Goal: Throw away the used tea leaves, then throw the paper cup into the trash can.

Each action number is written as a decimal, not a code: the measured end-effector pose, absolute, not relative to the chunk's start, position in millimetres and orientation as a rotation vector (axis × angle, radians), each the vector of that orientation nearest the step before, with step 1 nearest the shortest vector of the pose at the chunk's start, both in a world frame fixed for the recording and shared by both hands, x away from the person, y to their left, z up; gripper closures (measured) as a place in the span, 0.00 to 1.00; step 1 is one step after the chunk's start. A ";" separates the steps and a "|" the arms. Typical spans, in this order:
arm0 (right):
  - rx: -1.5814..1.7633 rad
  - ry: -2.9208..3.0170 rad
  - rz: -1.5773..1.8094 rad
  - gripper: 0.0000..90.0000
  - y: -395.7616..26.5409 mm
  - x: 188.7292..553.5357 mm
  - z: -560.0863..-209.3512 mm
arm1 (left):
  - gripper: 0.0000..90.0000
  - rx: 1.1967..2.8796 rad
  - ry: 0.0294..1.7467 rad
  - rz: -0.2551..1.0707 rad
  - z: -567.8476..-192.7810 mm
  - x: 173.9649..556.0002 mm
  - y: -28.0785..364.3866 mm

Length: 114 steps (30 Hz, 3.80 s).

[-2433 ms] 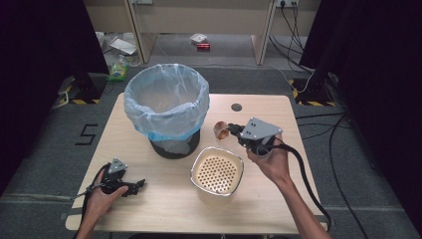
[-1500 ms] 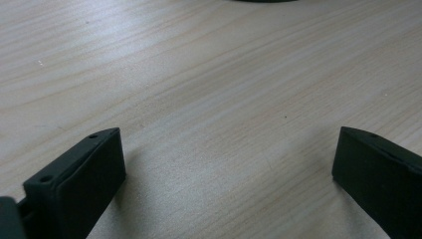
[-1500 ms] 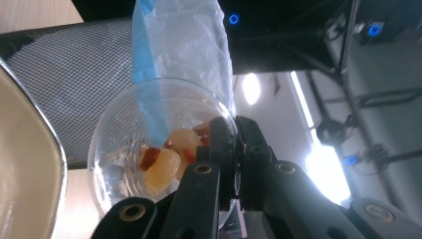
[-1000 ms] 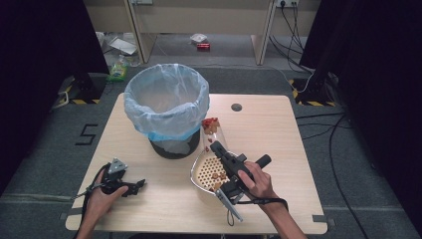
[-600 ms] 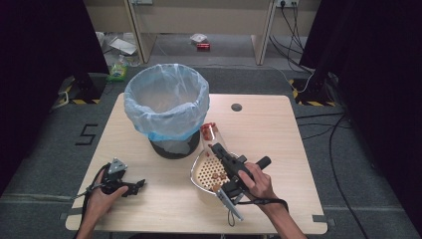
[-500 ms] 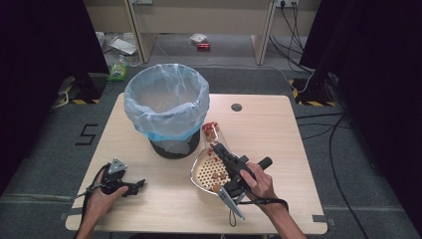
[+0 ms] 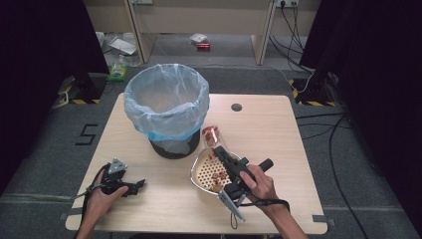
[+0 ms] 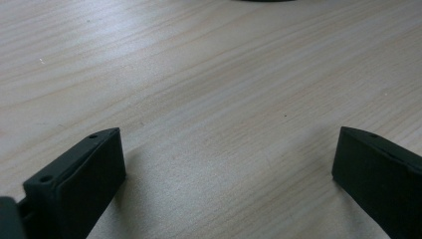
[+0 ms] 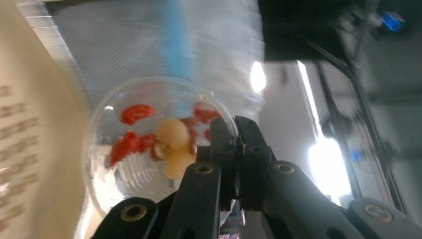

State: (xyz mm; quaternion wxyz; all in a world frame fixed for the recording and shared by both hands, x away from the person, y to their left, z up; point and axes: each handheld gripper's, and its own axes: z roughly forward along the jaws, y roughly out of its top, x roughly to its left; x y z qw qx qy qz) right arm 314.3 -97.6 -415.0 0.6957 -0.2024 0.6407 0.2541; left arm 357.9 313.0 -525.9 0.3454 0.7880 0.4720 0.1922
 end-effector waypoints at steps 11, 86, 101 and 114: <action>-0.407 1.449 0.603 0.98 -102.6 312.6 -417.2 | 0.00 2.045 1.226 0.499 -525.9 357.8 313.0; 0.234 1.810 1.339 0.98 -133.7 349.2 -361.2 | 0.00 2.045 1.230 0.500 -525.7 356.1 313.0; 0.345 2.124 1.380 0.97 -130.2 365.1 -325.2 | 0.00 2.045 1.230 0.500 -525.7 356.1 313.0; 0.334 2.195 1.429 0.97 -123.9 367.6 -296.8 | 0.00 2.046 1.230 0.500 -525.7 356.1 313.0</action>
